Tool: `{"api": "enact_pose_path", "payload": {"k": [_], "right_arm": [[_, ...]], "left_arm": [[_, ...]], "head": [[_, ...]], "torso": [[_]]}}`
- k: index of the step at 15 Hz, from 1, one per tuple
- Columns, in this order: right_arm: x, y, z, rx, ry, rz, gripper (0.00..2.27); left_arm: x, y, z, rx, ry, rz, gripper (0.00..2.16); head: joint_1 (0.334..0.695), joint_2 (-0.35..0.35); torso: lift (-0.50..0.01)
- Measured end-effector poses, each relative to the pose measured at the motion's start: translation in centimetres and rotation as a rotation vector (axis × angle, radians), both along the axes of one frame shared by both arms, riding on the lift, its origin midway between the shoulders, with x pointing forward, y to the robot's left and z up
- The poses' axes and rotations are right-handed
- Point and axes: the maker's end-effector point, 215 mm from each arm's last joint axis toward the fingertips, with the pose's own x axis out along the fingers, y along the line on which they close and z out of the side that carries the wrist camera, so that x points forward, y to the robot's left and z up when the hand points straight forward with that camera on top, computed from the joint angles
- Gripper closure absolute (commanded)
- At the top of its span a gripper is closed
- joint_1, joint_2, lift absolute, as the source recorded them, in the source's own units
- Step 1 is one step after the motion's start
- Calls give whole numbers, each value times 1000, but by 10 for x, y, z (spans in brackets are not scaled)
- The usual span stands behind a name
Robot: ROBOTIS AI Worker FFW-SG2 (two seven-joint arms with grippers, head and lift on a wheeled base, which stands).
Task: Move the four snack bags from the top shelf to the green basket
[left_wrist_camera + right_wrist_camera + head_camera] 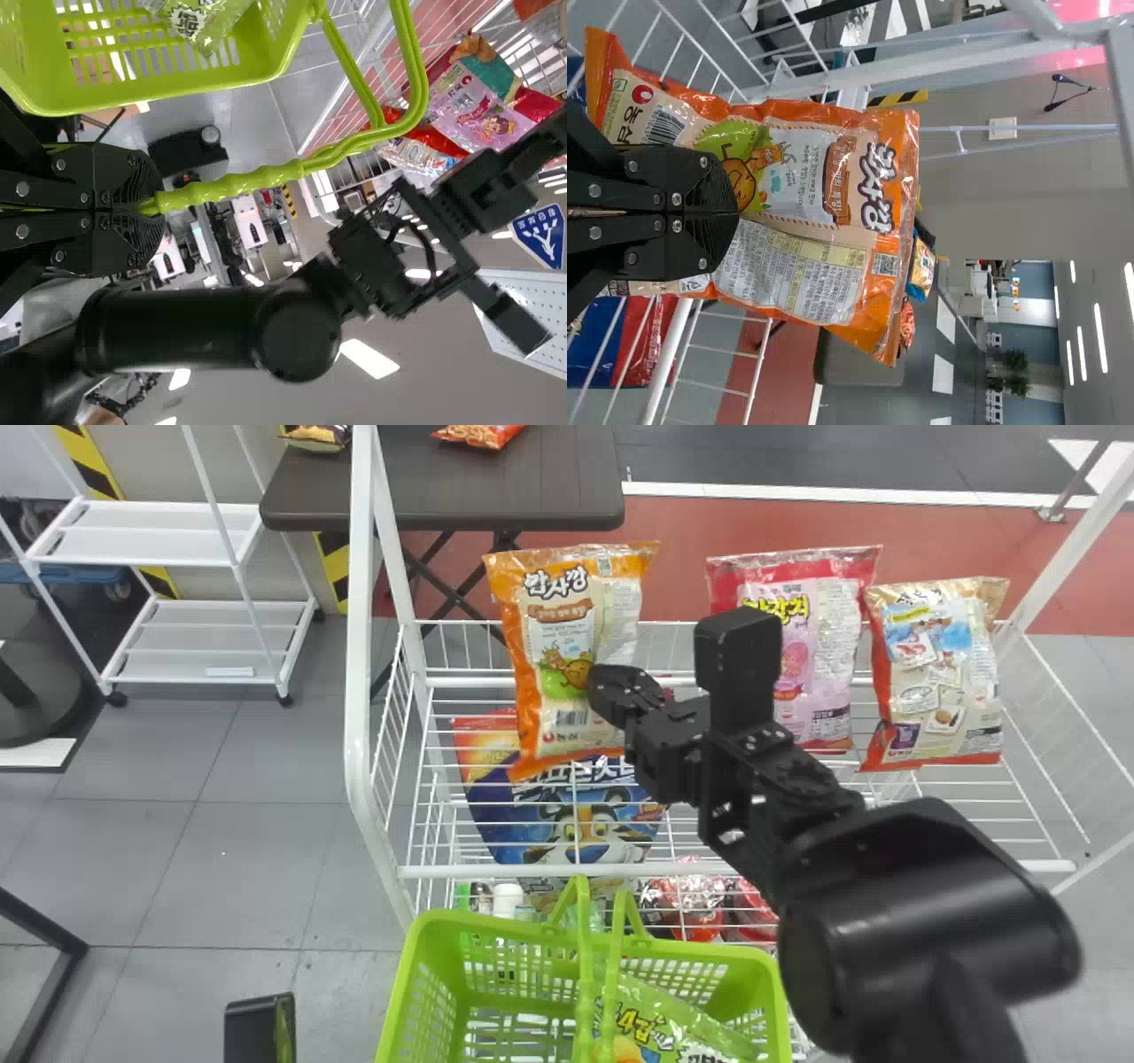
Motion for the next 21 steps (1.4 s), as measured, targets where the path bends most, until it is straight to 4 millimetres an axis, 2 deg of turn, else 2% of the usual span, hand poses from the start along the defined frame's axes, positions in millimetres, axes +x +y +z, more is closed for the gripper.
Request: {"api": "enact_pose_path", "payload": {"k": [1,5,6,7,9,12,15,17,19,21], "right_arm": [[-12,-11,4,-1,9,-11,2125],[-71,-83,27,-32,27,-84,2125],[-88,-100,28,-33,46,-95,2125],[-107,-113,28,-31,71,-98,2125],[-140,-131,25,-21,119,-90,2125],[-180,-146,17,34,167,-82,2125],[-213,-159,-20,58,322,-96,2125],[-238,-154,-46,87,442,-86,2125],[-262,-141,-73,127,542,-61,2125],[-275,-123,-86,176,591,-24,2125]], "left_arm": [[0,0,1,-1,-2,1,1133],[3,3,4,7,-12,22,1133],[5,4,4,13,-14,28,1133],[6,4,3,20,-15,33,1133],[7,4,2,28,-18,41,1133],[6,0,2,27,-16,47,1133],[6,-4,2,28,-14,48,1133],[7,-5,2,26,-21,55,1133],[9,-6,3,25,-27,58,1133],[9,-6,3,25,-29,60,1133]], "head": [[695,-45],[695,-171],[695,-199],[695,-258],[695,-305],[695,-350],[695,-350],[695,-350],[695,-350],[695,-350]], "torso": [[0],[0],[0],[0],[0],[0],[0],[0],[0],[0]]}}
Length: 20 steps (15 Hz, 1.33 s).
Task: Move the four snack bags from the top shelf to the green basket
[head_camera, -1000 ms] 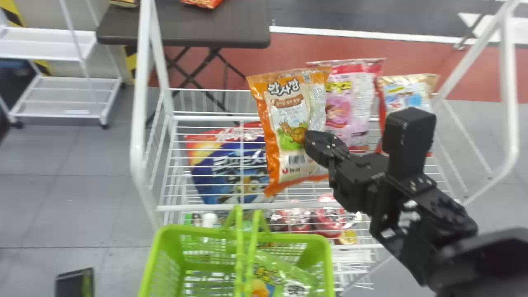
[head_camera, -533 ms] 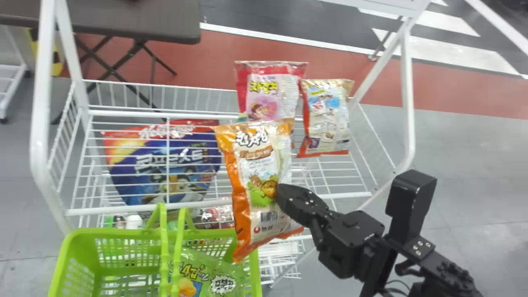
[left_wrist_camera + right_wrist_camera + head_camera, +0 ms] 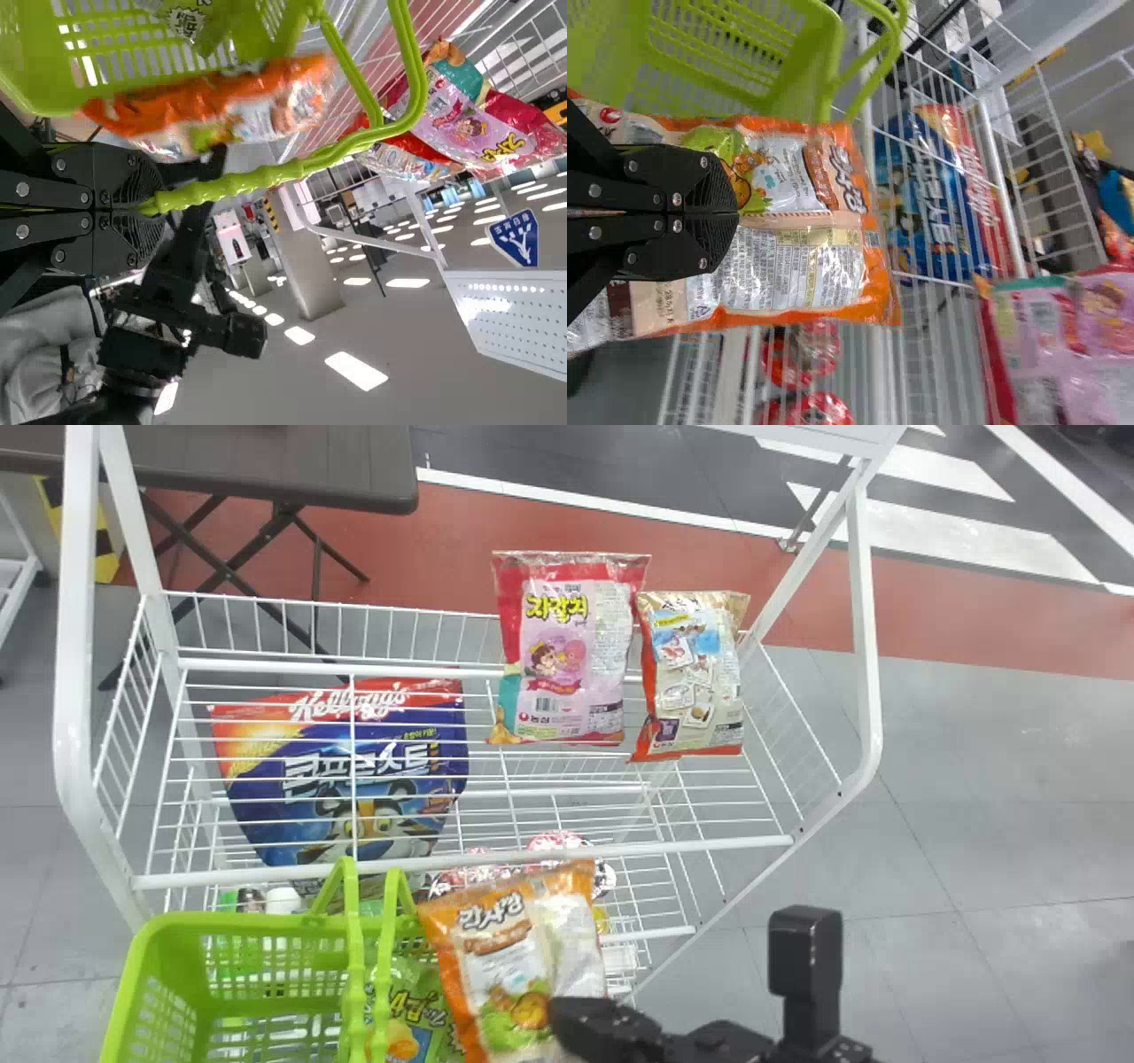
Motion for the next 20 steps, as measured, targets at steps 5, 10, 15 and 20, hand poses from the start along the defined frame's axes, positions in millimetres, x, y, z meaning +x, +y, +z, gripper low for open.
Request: {"api": "enact_pose_path", "payload": {"k": [5,10,15,20], "right_arm": [[-16,63,10,147,26,91,2125],[-42,113,8,213,95,189,2125],[-55,112,-29,141,150,214,1035],[10,70,-12,20,-54,100,56]], "left_arm": [[-2,-6,0,1,-1,-8,1133],[-2,-8,0,9,-8,-7,1133],[0,-11,-1,17,-14,-11,1133],[0,-11,-1,20,-17,-13,1133]], "head": [[695,-299],[695,-178],[695,-177],[695,-264]], "torso": [[0],[0],[0],[0]]}}
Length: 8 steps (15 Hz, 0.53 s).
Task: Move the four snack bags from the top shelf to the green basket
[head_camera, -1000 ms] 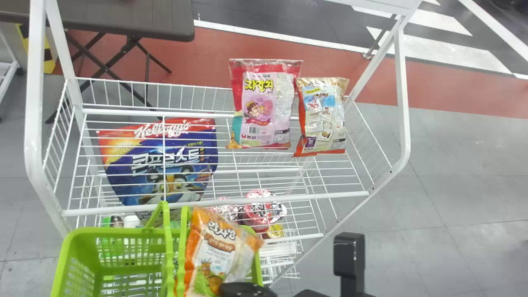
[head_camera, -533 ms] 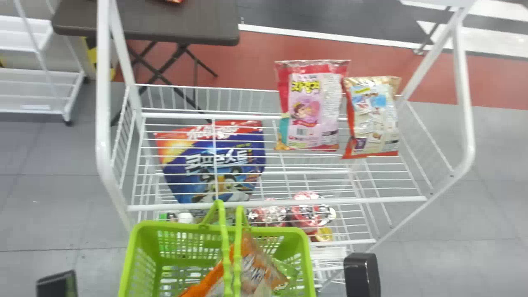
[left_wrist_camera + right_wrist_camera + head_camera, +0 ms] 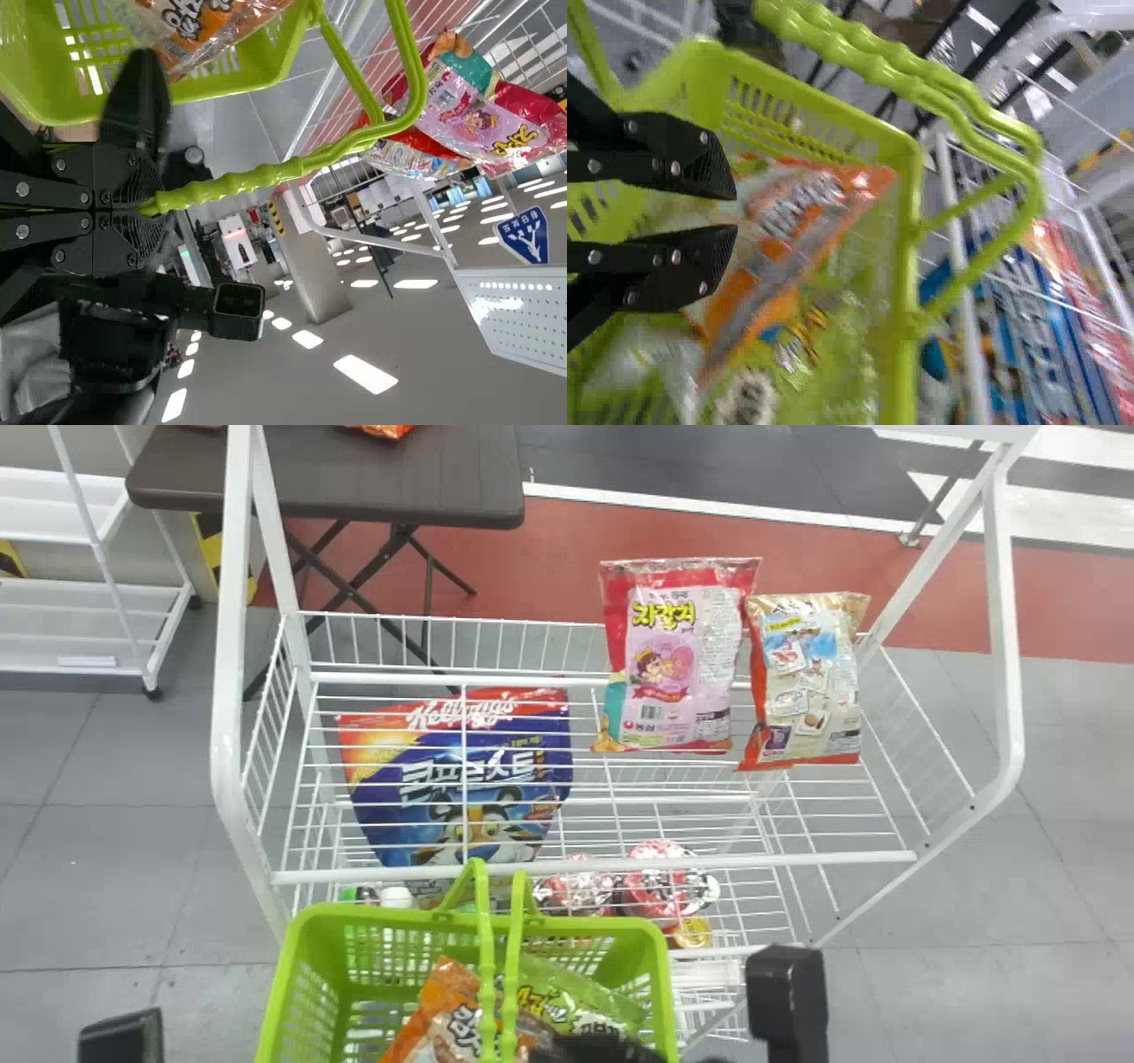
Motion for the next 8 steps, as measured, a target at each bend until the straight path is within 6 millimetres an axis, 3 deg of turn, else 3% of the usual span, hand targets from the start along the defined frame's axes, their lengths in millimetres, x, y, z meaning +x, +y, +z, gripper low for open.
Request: {"api": "enact_pose_path", "payload": {"k": [5,8], "right_arm": [[120,-65,79,-136,-483,-197,83],[195,-94,90,-200,-603,-296,83]], "left_arm": [[0,-2,0,3,-2,-3,1133],[-1,-4,-1,4,-1,-8,1133]], "head": [[695,-334],[695,-345]], "torso": [[0],[0]]}}
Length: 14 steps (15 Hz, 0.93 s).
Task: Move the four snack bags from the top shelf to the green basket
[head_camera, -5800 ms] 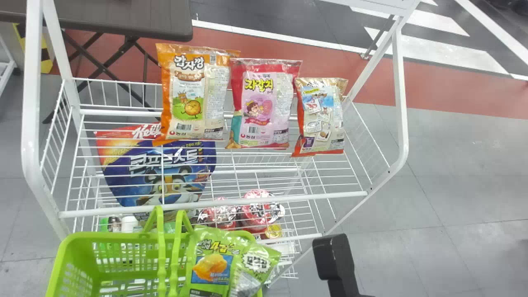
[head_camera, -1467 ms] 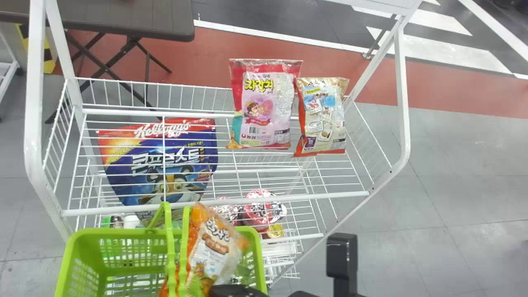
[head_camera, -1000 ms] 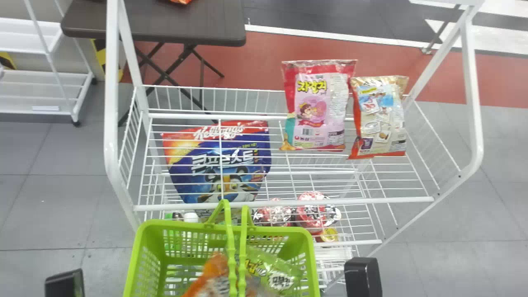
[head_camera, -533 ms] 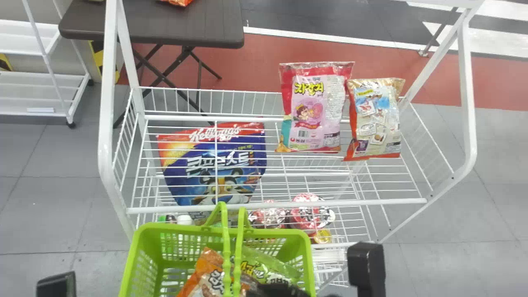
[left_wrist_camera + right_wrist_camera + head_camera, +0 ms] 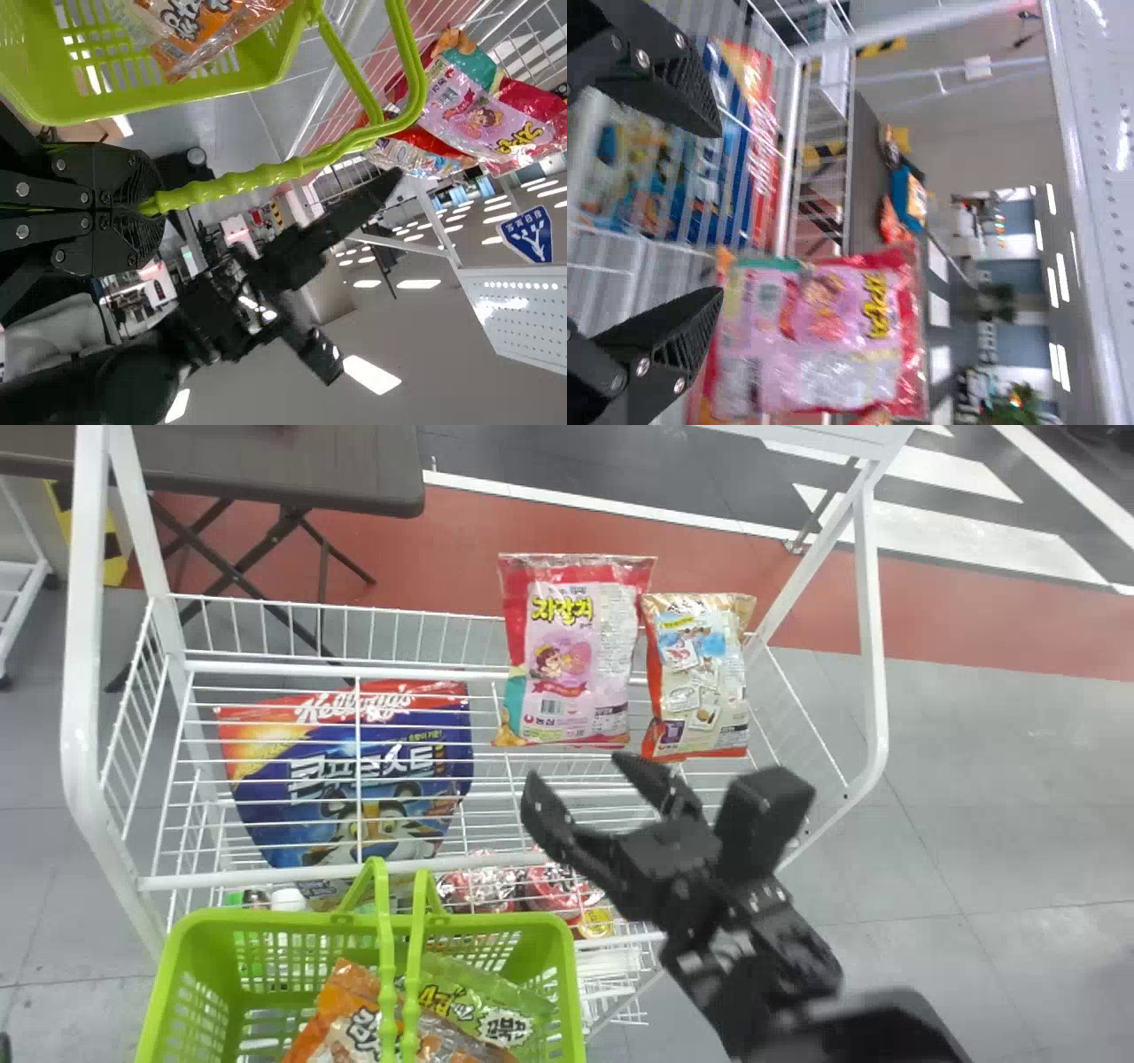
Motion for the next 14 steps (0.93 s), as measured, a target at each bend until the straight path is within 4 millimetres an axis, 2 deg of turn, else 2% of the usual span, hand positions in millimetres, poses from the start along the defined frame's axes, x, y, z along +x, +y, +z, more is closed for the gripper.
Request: {"api": "enact_pose_path", "payload": {"k": [4,8,9,10,11,12,14], "right_arm": [[81,-29,1,-63,-81,-97,87],[140,-35,-10,-96,-62,-79,130],[152,-36,-15,-95,-42,-71,367],[159,-36,-19,-91,-22,-63,994],[163,-33,-25,-83,7,-41,1959],[164,-32,-35,-79,51,-25,2111],[158,-30,-54,-80,118,-9,2165]], "left_arm": [[-1,2,-4,10,4,-5,1133],[3,5,-8,17,8,-2,1133],[4,5,-9,19,8,-1,1133],[5,6,-10,20,9,0,1133],[6,6,-11,21,10,1,1133],[7,7,-13,21,12,1,1133],[8,7,-13,21,12,1,1133]], "head": [[695,-343],[695,-323],[695,-313],[695,-309],[695,-305],[695,-300],[695,-297]], "torso": [[0],[0],[0],[0],[0],[0],[0]]}}
